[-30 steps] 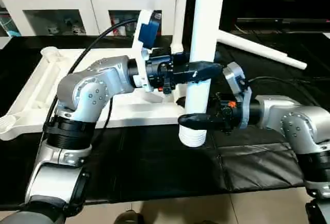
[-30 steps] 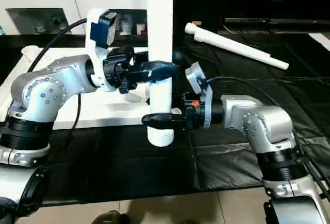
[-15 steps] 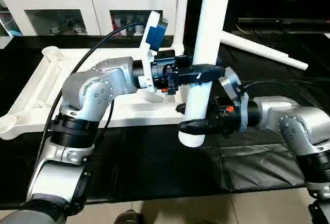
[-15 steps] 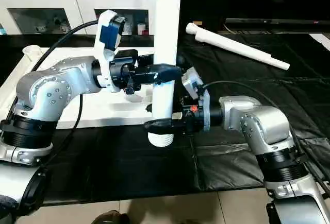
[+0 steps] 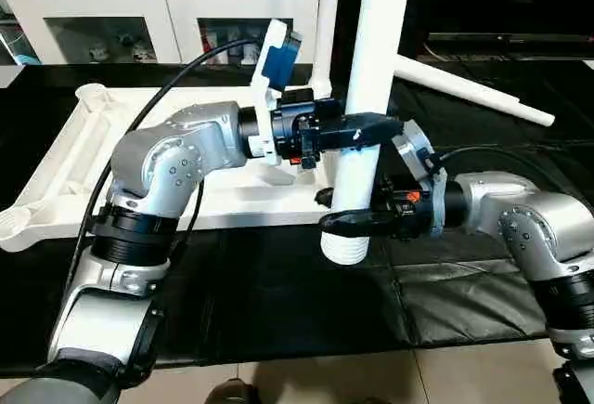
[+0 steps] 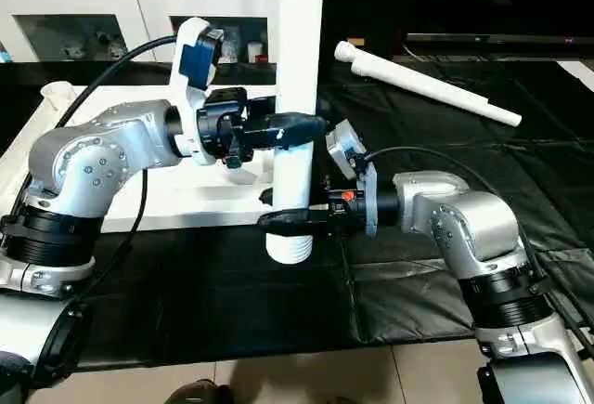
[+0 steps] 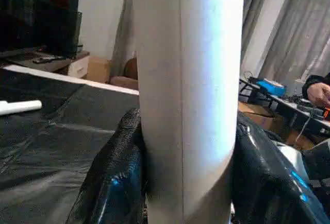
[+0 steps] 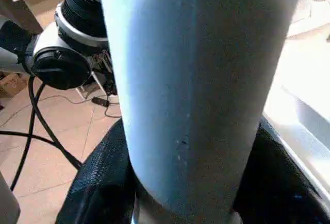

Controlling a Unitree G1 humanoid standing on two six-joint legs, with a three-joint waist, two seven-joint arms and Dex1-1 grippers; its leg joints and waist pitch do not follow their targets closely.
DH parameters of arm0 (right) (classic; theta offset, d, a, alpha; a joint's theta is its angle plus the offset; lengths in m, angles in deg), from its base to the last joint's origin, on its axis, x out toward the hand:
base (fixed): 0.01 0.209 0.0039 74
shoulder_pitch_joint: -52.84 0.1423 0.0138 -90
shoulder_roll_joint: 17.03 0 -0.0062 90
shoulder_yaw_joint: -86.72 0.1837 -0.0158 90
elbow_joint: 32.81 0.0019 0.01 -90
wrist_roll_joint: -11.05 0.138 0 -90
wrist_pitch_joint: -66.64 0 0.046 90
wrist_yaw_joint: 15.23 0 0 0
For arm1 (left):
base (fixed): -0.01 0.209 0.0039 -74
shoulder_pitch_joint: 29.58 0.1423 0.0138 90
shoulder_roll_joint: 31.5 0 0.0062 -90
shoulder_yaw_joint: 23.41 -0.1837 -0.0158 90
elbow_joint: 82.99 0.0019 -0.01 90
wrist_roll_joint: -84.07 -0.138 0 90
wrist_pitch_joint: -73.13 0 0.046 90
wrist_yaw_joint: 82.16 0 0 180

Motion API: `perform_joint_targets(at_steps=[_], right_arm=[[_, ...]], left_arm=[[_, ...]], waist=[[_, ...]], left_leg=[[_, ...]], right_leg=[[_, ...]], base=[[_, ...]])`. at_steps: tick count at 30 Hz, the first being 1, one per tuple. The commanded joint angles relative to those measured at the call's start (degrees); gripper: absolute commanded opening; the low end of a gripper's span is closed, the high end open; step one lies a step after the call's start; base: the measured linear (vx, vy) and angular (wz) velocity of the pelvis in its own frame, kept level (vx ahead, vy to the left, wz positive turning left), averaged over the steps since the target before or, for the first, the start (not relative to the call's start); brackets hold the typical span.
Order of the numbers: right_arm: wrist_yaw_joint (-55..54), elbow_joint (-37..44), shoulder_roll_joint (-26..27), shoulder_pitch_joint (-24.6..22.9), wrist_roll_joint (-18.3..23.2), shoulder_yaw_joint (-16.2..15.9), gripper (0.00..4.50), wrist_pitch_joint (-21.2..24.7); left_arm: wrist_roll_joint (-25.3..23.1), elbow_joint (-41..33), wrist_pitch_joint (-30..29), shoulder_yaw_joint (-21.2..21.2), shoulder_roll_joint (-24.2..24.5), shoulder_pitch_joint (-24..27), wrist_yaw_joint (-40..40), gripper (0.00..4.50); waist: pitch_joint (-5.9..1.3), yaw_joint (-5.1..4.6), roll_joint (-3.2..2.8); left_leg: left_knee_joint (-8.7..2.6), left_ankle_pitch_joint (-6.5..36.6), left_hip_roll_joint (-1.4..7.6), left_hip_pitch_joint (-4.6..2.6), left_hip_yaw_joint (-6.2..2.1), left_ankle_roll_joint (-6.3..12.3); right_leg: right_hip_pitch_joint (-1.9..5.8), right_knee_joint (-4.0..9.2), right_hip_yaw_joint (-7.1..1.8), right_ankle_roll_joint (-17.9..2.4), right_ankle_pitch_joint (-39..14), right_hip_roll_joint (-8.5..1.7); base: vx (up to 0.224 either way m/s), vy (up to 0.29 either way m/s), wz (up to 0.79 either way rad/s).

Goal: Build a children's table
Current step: Insert table leg to table base

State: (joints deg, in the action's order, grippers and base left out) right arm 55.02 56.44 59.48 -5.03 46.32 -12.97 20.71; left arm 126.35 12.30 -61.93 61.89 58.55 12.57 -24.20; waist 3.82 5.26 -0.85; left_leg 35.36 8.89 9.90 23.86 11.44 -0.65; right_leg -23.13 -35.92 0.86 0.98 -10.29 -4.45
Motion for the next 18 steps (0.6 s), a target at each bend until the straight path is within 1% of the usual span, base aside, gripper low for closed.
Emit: perform_joint_targets(at_steps=[1,2,4,10,12,18], right_arm=[[-0.1,-0.6,-0.2,0.6,-0.1,0.1,2.03,0.3],[-0.1,-0.6,-0.2,0.6,-0.1,0.0,2.02,0.2],[0.0,-0.6,0.0,0.5,-0.2,0.1,2.01,0.1],[-0.1,-0.7,0.2,0.4,-0.2,0.1,2.0,0.0],[-0.1,-0.8,0.2,0.4,-0.2,0.1,2.0,0.0],[0.0,-0.9,0.2,0.6,-0.3,0.1,2.0,-0.3]], left_arm=[[-0.7,-1.5,0.0,-0.8,-0.1,-1.0,0.7,1.85],[-0.6,-1.6,-0.1,-0.8,-0.1,-1.1,0.6,1.85],[-0.5,-1.6,-0.1,-0.8,-0.3,-1.2,0.6,1.85],[-0.2,-2.0,-0.1,-0.7,-0.7,-1.3,0.4,1.85],[-0.1,-2.2,-0.2,-0.7,-0.7,-1.2,0.4,1.85],[-0.1,-2.6,-0.4,-1.0,-0.8,-1.0,0.6,1.85]], waist=[[-4.65,0.16,0.6],[-4.69,0.16,0.52],[-4.69,0.14,0.56],[-4.68,0.17,0.65],[-4.66,0.17,0.58],[-4.65,0.12,0.63]], left_leg=[[-4.04,12.8,2.59,-2.4,-1.42,-1.52],[-4.0,12.6,2.6,-2.41,-1.44,-1.51],[-4.02,12.5,2.59,-2.37,-1.43,-1.37],[-3.97,12.4,2.57,-2.37,-1.4,-1.24],[-3.98,12.6,2.59,-2.4,-1.41,-1.24],[-4.02,12.8,2.6,-2.39,-1.43,-1.35]], right_leg=[[1.94,4.18,-1.22,-12.9,-14.2,-3.1],[1.97,4.13,-1.23,-13.0,-13.9,-3.13],[1.99,4.09,-1.19,-13.2,-13.3,-3.05],[2.01,4.13,-1.23,-13.2,-13.5,-3.08],[1.98,4.16,-1.22,-13.2,-13.8,-3.1],[1.98,4.15,-1.21,-13.2,-13.9,-3.07]], base=[[0.0,0.0,0.0],[0.0,0.0,0.0],[0.0,0.0,0.0],[0.0,0.0,0.0],[0.0,0.0,0.0],[0.0,0.0,0.0]])
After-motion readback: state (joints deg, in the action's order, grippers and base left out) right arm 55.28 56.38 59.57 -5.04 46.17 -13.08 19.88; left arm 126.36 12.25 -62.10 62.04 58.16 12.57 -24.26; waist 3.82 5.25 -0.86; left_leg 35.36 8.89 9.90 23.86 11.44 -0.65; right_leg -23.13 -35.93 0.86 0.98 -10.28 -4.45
